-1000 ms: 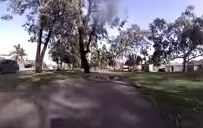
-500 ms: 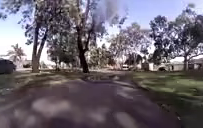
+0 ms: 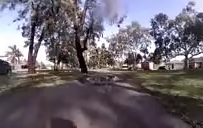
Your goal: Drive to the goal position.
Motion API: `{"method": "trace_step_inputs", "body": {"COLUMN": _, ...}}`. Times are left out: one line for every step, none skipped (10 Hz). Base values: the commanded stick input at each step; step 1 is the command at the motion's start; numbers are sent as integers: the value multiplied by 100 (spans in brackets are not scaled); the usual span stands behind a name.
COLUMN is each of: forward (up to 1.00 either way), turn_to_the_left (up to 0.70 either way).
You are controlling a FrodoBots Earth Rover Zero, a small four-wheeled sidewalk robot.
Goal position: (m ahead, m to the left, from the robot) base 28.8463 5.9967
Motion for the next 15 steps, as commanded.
{"method": "trace_step_inputs", "body": {"forward": 100, "turn_to_the_left": -25}}
{"method": "trace_step_inputs", "body": {"forward": 100, "turn_to_the_left": 0}}
{"method": "trace_step_inputs", "body": {"forward": 100, "turn_to_the_left": 0}}
{"method": "trace_step_inputs", "body": {"forward": 100, "turn_to_the_left": 0}}
{"method": "trace_step_inputs", "body": {"forward": 100, "turn_to_the_left": 0}}
{"method": "trace_step_inputs", "body": {"forward": 100, "turn_to_the_left": 0}}
{"method": "trace_step_inputs", "body": {"forward": 100, "turn_to_the_left": 0}}
{"method": "trace_step_inputs", "body": {"forward": 100, "turn_to_the_left": 0}}
{"method": "trace_step_inputs", "body": {"forward": 100, "turn_to_the_left": 0}}
{"method": "trace_step_inputs", "body": {"forward": 100, "turn_to_the_left": 0}}
{"method": "trace_step_inputs", "body": {"forward": 100, "turn_to_the_left": 0}}
{"method": "trace_step_inputs", "body": {"forward": 100, "turn_to_the_left": 0}}
{"method": "trace_step_inputs", "body": {"forward": 100, "turn_to_the_left": 0}}
{"method": "trace_step_inputs", "body": {"forward": 100, "turn_to_the_left": 0}}
{"method": "trace_step_inputs", "body": {"forward": 100, "turn_to_the_left": 0}}
